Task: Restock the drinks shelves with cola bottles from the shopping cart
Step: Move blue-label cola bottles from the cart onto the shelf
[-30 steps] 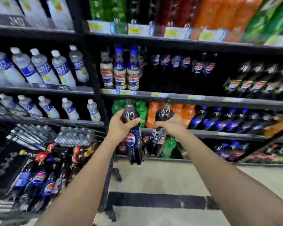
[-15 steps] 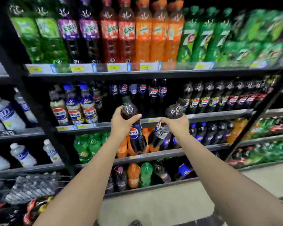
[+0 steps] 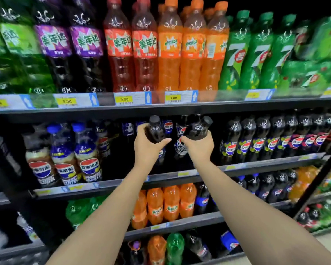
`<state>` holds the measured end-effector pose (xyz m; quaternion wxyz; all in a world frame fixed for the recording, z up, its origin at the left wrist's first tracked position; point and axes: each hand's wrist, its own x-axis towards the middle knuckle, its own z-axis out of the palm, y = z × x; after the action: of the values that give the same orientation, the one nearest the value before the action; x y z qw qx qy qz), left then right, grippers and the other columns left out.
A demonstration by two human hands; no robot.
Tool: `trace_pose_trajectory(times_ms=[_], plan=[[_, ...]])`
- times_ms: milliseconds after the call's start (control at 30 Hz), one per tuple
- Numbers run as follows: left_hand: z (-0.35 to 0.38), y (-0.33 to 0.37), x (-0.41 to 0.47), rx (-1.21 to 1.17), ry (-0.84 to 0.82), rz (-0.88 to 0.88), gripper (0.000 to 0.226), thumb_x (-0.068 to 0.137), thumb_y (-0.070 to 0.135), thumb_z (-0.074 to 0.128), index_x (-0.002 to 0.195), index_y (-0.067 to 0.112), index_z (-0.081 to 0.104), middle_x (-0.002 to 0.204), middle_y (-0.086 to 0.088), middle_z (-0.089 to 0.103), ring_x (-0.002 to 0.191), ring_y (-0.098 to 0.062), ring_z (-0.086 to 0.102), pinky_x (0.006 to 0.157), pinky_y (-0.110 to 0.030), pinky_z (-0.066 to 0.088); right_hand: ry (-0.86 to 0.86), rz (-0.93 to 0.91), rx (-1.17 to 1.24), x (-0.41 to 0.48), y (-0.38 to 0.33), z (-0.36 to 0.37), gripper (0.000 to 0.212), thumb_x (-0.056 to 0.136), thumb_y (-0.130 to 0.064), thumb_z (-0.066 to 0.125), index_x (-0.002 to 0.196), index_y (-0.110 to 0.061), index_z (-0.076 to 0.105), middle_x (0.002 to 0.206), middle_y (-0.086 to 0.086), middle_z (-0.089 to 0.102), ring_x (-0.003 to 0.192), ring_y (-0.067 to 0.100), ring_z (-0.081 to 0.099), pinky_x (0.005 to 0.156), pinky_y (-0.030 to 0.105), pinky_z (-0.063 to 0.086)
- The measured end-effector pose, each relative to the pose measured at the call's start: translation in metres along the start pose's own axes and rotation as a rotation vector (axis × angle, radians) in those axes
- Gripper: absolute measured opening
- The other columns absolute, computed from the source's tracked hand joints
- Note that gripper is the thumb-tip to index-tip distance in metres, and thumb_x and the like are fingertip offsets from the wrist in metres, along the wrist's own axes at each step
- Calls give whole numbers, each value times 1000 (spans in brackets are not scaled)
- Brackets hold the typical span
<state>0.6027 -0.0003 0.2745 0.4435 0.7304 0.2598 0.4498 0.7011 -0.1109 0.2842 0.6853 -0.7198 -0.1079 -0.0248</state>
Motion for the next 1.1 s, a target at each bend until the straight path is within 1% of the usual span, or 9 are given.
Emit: trace_pose_trajectory(times_ms=[200, 300, 367, 500, 600, 767, 933, 1000, 1100], plan=[[24, -30, 12, 55, -18, -35, 82, 65, 42, 86, 132, 20, 43, 123, 2, 57, 111, -15, 54, 91, -27, 46, -93, 0, -113, 19, 35, 19, 64, 63, -19, 84, 118, -10, 53, 103, 2, 62, 95, 18, 61, 78, 26, 48], [31, -37, 20, 90, 37, -44, 85, 62, 50, 85, 131, 21, 45, 120, -1, 61, 111, -20, 57, 90, -33, 51, -187, 6, -116, 36, 42, 19, 74, 64, -14, 83, 126, -9, 42, 106, 4, 60, 92, 19, 63, 73, 25, 49], [35, -36, 28, 141, 62, -42, 83, 62, 50, 85, 129, 19, 46, 120, -2, 62, 112, -21, 58, 86, -29, 48, -268, 25, -104, 51, 41, 19, 81, 64, -10, 83, 128, -7, 35, 106, 4, 57, 91, 17, 60, 75, 26, 48], [41, -38, 41, 195, 85, -28, 82, 62, 52, 84, 127, 19, 48, 119, -2, 64, 112, -22, 59, 81, -28, 46, -441, 2, -138, 75, 43, 26, 80, 53, -12, 87, 122, -13, 46, 102, -1, 66, 95, 15, 65, 84, 33, 54], [42, -42, 46, 201, 70, -1, 79, 62, 51, 85, 124, 17, 49, 118, -2, 64, 110, -23, 60, 82, -29, 46, -562, -5, -165, 83, 41, 30, 74, 60, -6, 84, 123, -15, 44, 105, -2, 64, 93, 12, 62, 79, 25, 50], [34, -43, 49, 150, -56, -21, 81, 63, 47, 85, 127, 20, 44, 121, 4, 60, 111, -17, 58, 84, -24, 43, -737, 39, -213, 90, 44, 39, 111, 44, -20, 83, 142, -24, 32, 130, 6, 57, 115, 22, 58, 99, 41, 49], [23, -42, 40, 32, -205, -80, 82, 71, 32, 84, 139, 24, 37, 113, 14, 52, 106, -5, 50, 89, -21, 39, -699, 77, -132, 70, 54, 34, 96, 59, -22, 83, 142, -22, 35, 131, 0, 56, 117, 15, 56, 104, 36, 43], [20, -47, 36, 33, -248, -102, 88, 73, 27, 83, 144, 21, 32, 116, 10, 53, 108, -6, 51, 91, -22, 40, -674, 83, -142, 59, 60, 32, 88, 65, -18, 86, 139, -18, 37, 124, -3, 57, 112, 12, 54, 97, 27, 42], [17, -64, 28, 92, -291, -146, 89, 76, 19, 80, 147, 16, 27, 123, -1, 58, 111, -15, 57, 91, -24, 44, -540, 57, -219, 38, 72, 34, 85, 64, -23, 89, 132, -10, 39, 120, 4, 59, 109, 19, 58, 87, 26, 45]])
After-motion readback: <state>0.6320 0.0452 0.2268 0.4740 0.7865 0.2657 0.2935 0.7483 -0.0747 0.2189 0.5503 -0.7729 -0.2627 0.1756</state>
